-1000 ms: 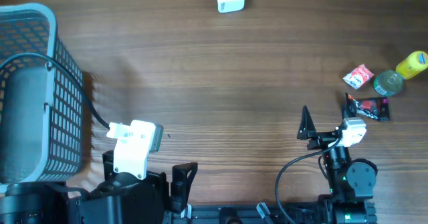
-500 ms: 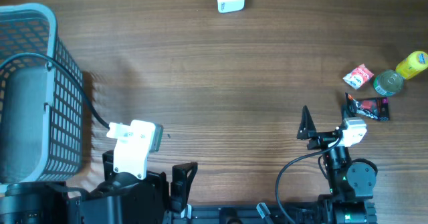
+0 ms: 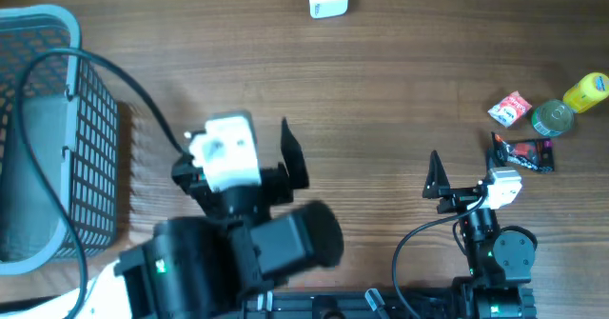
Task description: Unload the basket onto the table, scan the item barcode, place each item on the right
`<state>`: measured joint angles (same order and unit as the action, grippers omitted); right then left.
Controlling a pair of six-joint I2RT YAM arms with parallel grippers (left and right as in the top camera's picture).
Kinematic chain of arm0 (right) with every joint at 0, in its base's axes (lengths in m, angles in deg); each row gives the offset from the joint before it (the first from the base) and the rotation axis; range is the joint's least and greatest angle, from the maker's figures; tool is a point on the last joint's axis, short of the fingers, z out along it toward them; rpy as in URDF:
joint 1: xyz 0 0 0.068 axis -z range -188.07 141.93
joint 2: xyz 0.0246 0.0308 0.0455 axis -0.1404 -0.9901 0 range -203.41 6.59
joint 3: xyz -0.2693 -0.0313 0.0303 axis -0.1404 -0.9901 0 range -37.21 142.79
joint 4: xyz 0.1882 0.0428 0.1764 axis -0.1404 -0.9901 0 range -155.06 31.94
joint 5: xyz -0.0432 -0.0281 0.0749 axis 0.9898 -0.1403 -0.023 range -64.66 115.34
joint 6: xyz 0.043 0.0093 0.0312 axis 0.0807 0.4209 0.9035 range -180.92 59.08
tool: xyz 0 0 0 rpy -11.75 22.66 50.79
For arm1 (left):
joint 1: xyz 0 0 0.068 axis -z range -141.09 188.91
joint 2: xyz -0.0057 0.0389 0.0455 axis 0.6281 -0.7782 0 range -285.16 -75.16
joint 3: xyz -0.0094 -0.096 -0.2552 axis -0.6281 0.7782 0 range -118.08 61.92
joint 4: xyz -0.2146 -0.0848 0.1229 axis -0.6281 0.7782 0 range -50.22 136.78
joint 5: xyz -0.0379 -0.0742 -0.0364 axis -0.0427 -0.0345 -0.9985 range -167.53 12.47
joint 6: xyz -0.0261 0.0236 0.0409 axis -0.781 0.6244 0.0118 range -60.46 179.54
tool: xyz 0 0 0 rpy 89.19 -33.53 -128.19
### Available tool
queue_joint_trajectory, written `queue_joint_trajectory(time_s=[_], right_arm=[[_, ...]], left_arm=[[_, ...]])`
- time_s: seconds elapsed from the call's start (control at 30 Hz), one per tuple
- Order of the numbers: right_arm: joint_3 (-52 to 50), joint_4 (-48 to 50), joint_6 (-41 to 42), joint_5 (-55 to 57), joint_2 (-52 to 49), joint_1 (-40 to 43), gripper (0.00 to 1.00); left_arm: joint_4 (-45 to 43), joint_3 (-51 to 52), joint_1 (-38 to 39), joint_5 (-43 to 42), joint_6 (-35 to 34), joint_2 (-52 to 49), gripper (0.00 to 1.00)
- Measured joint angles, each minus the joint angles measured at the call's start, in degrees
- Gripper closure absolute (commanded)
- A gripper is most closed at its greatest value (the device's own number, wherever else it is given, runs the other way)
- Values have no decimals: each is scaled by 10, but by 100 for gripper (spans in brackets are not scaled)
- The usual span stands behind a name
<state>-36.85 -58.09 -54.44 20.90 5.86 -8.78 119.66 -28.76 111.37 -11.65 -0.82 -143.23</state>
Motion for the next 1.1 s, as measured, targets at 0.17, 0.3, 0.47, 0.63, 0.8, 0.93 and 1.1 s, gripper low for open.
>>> queue_joint_trajectory(time_s=[0.17, 0.3, 0.47, 0.63, 0.8, 0.93, 1.1], right_arm=[[0, 0, 0, 0, 0, 0, 0], [0, 0, 0, 0, 0, 0, 0], [0, 0, 0, 0, 0, 0, 0], [0, 0, 0, 0, 0, 0, 0], [0, 0, 0, 0, 0, 0, 0], [0, 0, 0, 0, 0, 0, 0], [0, 0, 0, 0, 0, 0, 0]], left_arm=[[-104, 1, -113, -62, 33, 9, 0], [-230, 2, -245, -153, 122, 24, 0], [-383, 2, -405, -294, 266, 41, 0], [-462, 62, -491, -399, 360, 102, 0], [-559, 242, -571, -477, 387, 234, 0], [-630, 435, -627, -522, 394, 381, 0], [-667, 609, -673, -545, 398, 526, 0]])
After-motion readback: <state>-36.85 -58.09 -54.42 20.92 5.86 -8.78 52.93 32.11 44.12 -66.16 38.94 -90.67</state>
